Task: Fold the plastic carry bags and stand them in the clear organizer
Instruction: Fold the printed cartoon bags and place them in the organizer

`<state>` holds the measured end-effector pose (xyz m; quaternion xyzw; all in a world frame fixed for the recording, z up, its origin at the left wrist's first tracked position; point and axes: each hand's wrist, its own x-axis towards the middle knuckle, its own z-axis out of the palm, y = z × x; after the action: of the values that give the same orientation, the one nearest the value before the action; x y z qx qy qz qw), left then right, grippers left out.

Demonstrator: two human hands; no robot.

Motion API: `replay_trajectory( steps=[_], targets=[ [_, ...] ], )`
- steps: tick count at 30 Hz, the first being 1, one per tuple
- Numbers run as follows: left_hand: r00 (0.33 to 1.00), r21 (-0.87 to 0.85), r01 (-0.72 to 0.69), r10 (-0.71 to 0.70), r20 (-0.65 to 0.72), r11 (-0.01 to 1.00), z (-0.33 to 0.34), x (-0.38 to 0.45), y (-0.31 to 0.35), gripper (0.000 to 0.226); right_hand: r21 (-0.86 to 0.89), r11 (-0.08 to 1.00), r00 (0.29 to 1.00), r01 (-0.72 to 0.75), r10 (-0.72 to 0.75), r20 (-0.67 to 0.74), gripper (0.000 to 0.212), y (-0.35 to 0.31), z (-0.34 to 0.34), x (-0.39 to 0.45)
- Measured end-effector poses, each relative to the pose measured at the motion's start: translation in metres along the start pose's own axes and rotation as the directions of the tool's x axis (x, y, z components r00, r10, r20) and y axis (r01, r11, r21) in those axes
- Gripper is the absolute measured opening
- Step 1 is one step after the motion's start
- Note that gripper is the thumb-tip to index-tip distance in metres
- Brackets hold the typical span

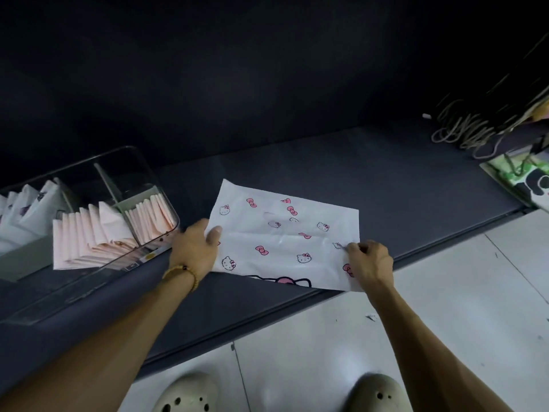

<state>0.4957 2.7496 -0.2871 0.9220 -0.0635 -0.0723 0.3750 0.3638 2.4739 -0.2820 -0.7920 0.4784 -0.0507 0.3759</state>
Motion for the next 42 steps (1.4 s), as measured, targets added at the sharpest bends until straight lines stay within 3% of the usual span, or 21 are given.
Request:
replay_trajectory(
  steps=[4,7,11,13,16,18,22,26,28,29,31,33,35,37,39,42],
  targets=[
    [0.998,0.254,-0.01,-0.007,0.064,0.967,0.007,0.0,0.007,0.028,-0.013,1.0,1.0,0.003,-0.003,0.021,0.031,0.002,-0.003,0.001],
    [0.996,0.264,0.066,-0.079,0.037,0.962,0.008,-0.001,0.004,0.028,-0.028,1.0,1.0,-0.013,0.012,-0.002,0.022,0.003,-0.002,0.002],
    [0.999,0.373,0.04,-0.047,0.01,0.927,0.007,-0.005,0.001,0.022,-0.014,0.999,0.999,-0.037,0.037,-0.004,0.018,0.001,-0.001,0.002],
    [0.998,0.463,0.005,0.027,-0.063,0.886,0.006,-0.011,0.006,0.026,-0.014,0.999,0.999,-0.036,0.036,-0.008,0.018,0.001,-0.001,0.002],
    [0.949,0.597,-0.194,0.302,-0.086,0.778,0.008,-0.022,0.01,0.031,-0.011,1.0,1.0,-0.017,0.017,-0.02,0.018,0.002,0.001,0.001],
    [0.9,0.572,-0.369,0.435,0.023,0.732,0.015,-0.029,0.011,0.039,-0.004,1.0,1.0,-0.008,0.008,-0.03,0.018,0.003,0.001,0.002],
    [0.849,0.472,-0.526,0.407,0.336,0.708,0.037,-0.037,0.008,0.061,-0.025,1.0,1.0,0.002,-0.003,-0.029,0.018,0.004,0.001,0.003],
    [0.834,0.549,-0.551,0.396,0.384,0.628,0.045,-0.035,-0.004,0.065,-0.062,0.998,1.0,0.019,-0.02,-0.014,0.019,0.003,-0.003,0.002],
    [0.834,0.558,-0.552,0.396,0.384,0.62,0.045,-0.035,-0.005,0.068,-0.153,0.986,0.995,0.065,-0.077,-0.07,0.011,0.001,-0.002,-0.005],
    [0.835,0.556,-0.549,0.392,0.386,0.623,0.045,-0.035,-0.005,0.069,-0.269,0.953,0.973,0.141,-0.183,-0.138,0.011,0.002,-0.002,-0.011],
    [0.835,0.556,-0.55,0.381,0.398,0.624,0.046,-0.036,-0.004,0.071,-0.485,0.781,0.836,0.393,-0.523,-0.164,0.03,0.001,0.008,-0.026],
    [0.832,0.564,-0.553,0.368,0.415,0.613,0.046,-0.035,-0.003,0.075,-0.46,0.613,0.672,0.642,-0.739,-0.048,0.038,-0.011,0.033,-0.045],
    [0.825,0.566,-0.563,0.369,0.427,0.603,0.045,-0.035,-0.003,0.079,-0.325,0.561,0.632,0.761,-0.753,0.183,0.044,-0.027,0.067,-0.065],
    [0.809,0.562,-0.586,0.379,0.45,0.583,0.043,-0.034,-0.005,0.08,-0.241,0.609,0.653,0.756,-0.673,0.346,0.05,-0.038,0.092,-0.077],
    [0.791,0.556,-0.61,0.385,0.476,0.564,0.041,-0.032,-0.007,0.079,-0.308,0.565,0.643,0.765,-0.654,0.397,0.052,-0.033,0.098,-0.075],
    [0.761,0.534,-0.643,0.379,0.527,0.549,0.038,-0.029,-0.01,0.08,-0.437,0.383,0.574,0.814,-0.65,0.499,0.058,-0.008,0.072,-0.061]
  ],
)
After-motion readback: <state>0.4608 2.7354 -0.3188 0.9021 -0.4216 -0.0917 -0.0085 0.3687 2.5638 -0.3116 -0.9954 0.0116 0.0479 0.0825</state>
